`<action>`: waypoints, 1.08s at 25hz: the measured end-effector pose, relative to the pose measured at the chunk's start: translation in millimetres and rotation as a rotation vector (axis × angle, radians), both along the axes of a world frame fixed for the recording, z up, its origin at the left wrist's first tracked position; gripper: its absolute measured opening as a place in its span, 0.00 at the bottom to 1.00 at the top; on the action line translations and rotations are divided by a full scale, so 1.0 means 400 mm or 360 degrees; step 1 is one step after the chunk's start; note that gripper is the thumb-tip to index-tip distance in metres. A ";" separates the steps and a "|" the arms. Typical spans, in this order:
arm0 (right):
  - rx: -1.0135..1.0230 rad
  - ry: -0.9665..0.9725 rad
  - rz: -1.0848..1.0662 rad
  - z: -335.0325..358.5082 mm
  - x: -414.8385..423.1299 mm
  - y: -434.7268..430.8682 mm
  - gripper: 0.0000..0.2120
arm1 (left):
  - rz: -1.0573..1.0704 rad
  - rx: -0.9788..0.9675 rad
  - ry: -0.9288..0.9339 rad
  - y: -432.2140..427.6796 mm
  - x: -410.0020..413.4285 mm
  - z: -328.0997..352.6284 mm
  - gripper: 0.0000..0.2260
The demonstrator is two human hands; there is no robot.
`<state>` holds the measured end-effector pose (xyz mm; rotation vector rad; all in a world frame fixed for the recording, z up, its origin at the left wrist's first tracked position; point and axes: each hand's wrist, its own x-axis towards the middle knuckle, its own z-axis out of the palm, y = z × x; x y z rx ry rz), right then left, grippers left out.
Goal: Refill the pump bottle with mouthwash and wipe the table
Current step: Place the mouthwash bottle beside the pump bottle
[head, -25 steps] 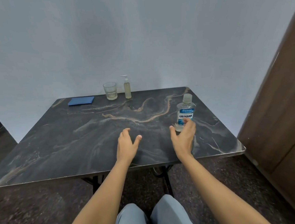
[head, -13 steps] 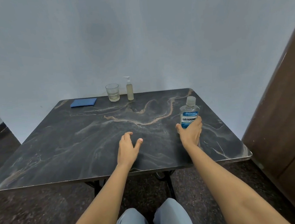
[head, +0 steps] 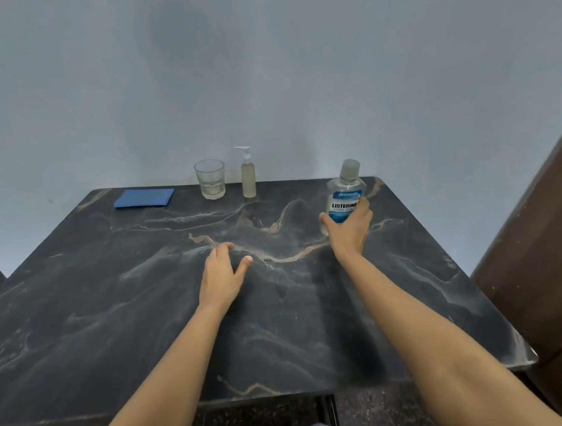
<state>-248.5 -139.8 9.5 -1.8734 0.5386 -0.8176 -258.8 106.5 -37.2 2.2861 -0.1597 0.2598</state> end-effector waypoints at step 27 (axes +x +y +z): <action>-0.0228 0.0224 -0.0143 -0.078 0.557 0.052 0.37 | 0.0054 0.0145 -0.0052 0.070 0.415 -0.027 0.21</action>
